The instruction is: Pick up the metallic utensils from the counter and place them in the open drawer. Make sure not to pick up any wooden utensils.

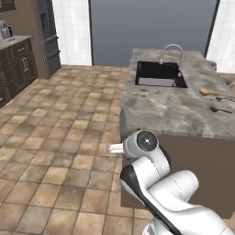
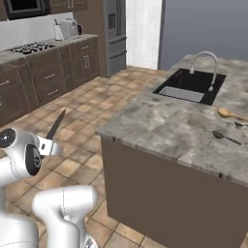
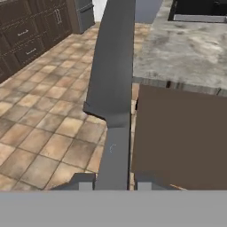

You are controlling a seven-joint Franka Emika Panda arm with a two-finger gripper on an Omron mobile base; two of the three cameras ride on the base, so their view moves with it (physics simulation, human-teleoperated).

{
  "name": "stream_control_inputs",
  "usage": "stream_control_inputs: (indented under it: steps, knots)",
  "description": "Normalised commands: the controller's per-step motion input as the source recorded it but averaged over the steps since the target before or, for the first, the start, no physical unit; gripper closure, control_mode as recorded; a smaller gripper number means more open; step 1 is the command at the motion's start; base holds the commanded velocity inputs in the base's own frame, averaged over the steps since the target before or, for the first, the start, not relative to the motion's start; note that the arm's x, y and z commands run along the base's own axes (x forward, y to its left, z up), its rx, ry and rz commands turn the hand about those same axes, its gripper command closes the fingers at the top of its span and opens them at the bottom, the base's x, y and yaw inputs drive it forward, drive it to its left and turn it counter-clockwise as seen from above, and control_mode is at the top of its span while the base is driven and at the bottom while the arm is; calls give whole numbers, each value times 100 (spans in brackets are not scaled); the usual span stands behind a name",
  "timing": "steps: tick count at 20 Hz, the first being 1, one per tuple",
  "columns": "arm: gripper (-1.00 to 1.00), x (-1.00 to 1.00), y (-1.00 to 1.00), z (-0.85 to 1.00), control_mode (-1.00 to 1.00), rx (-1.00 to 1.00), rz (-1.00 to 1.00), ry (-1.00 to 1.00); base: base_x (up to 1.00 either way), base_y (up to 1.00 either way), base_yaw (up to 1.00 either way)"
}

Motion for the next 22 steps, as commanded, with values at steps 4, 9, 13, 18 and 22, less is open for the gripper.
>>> stream_control_inputs:
  steps: [4,9,13,18,22]
  knots:
    - [100,0,0,0,100,0,0,0,71,100,-35]
    - [100,0,0,0,100,0,0,0,71,100,-35]
    - [100,0,0,0,100,0,0,0,71,100,-36]
    - [100,0,0,0,100,0,0,0,63,100,-35]
    - [100,0,0,0,100,0,0,0,61,100,-34]
